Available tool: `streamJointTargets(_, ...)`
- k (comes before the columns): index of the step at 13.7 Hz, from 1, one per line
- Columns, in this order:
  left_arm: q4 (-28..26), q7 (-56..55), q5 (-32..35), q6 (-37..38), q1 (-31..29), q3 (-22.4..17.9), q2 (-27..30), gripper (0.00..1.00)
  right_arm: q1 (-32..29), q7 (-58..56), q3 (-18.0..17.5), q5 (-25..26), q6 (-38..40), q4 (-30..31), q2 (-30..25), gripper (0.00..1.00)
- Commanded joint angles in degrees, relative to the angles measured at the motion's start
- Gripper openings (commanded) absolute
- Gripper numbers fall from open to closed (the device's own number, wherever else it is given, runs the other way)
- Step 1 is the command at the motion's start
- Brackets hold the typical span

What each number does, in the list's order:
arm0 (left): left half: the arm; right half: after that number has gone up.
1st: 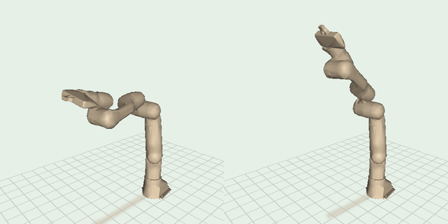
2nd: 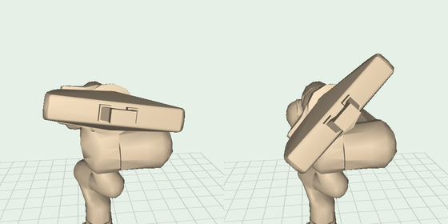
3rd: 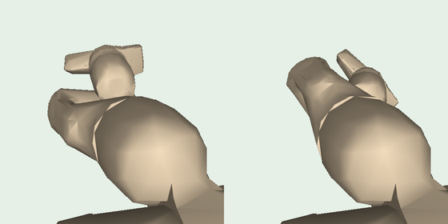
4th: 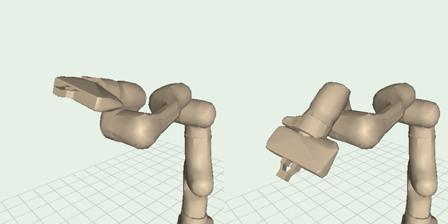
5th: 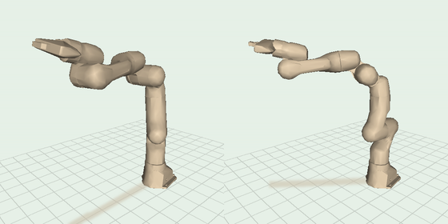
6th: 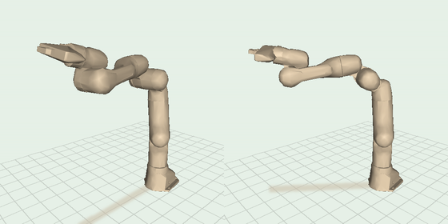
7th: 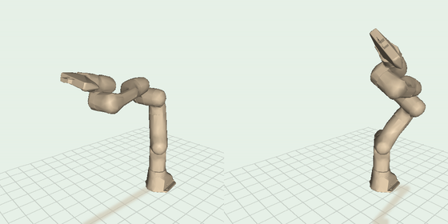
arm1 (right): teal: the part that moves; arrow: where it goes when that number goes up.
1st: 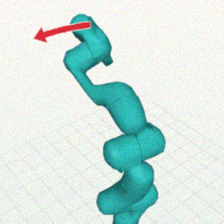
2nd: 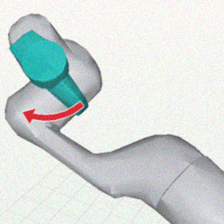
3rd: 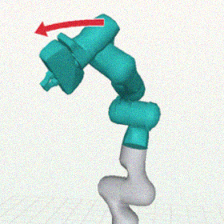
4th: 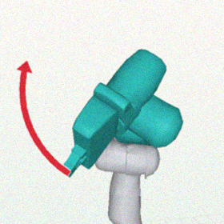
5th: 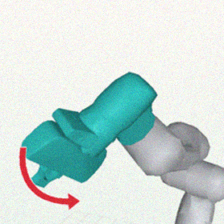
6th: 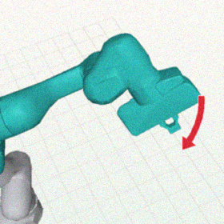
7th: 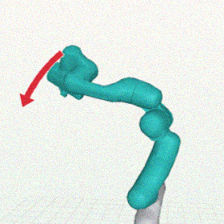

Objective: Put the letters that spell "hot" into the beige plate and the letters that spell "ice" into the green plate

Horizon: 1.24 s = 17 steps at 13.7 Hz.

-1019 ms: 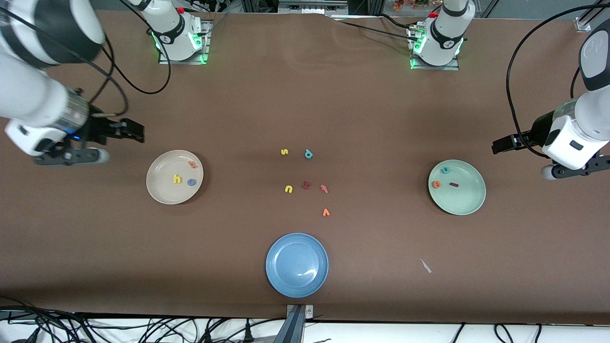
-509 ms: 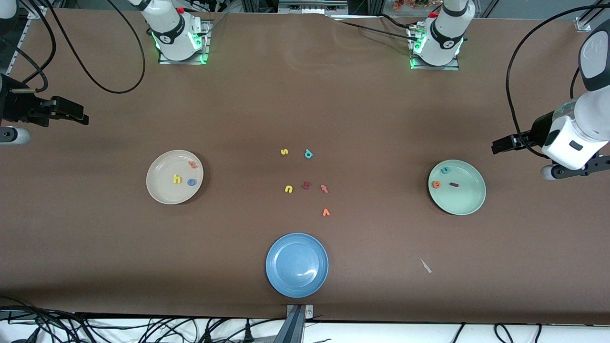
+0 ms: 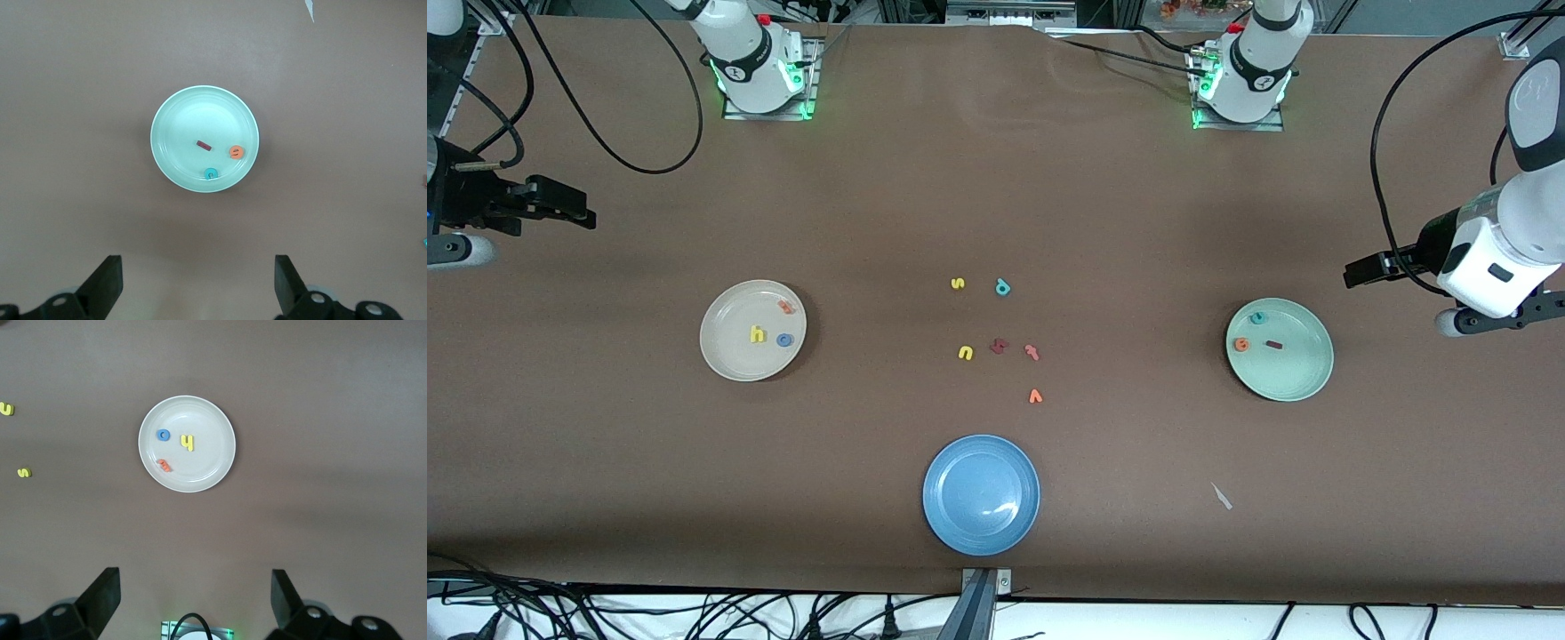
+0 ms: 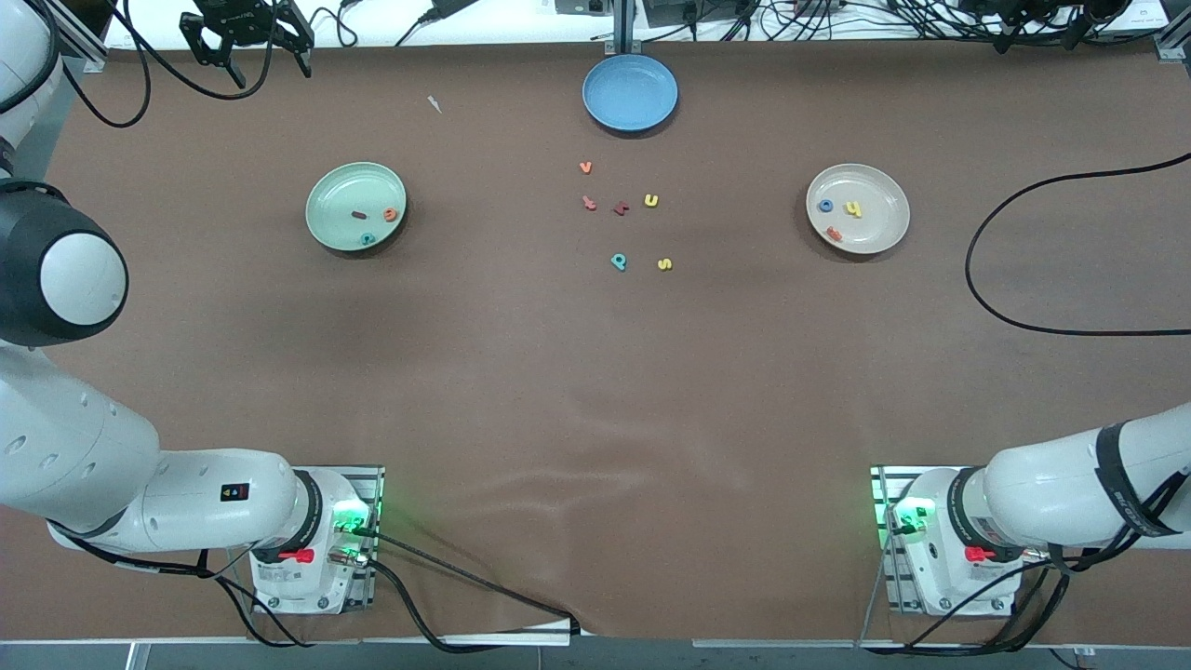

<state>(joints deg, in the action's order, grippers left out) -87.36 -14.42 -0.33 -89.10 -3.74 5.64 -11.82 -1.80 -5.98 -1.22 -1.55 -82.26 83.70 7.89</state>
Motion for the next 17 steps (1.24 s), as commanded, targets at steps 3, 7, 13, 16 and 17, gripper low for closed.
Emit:
streamJointTargets(3,-0.62,1.41,-1.60,-0.81,0.14,-0.54,0.40,1.00,1.01,-0.88,-0.27,0.84,1.66,-1.17,0.37,1.00)
streamJointTargets(7,-0.62,1.41,-1.51,-0.81,0.14,-0.54,0.40,1.00,1.62,-0.27,-1.06,1.19,1.23,-1.25,0.37,1.00)
streamJointTargets(13,-0.62,1.41,-1.60,-0.81,0.14,-0.54,0.40,1.00,1.98,-0.26,-0.97,1.28,1.22,-1.17,0.72,1.00)
streamJointTargets(16,-0.62,1.49,-1.51,-0.90,0.14,-0.54,0.40,1.00,1.98,-0.26,-0.97,1.81,1.22,-1.17,0.72,1.00)
streamJointTargets(17,-0.62,1.67,-1.51,-0.90,0.14,-0.54,0.31,1.00,1.98,-0.27,-0.97,1.81,1.31,-1.25,0.72,1.00)
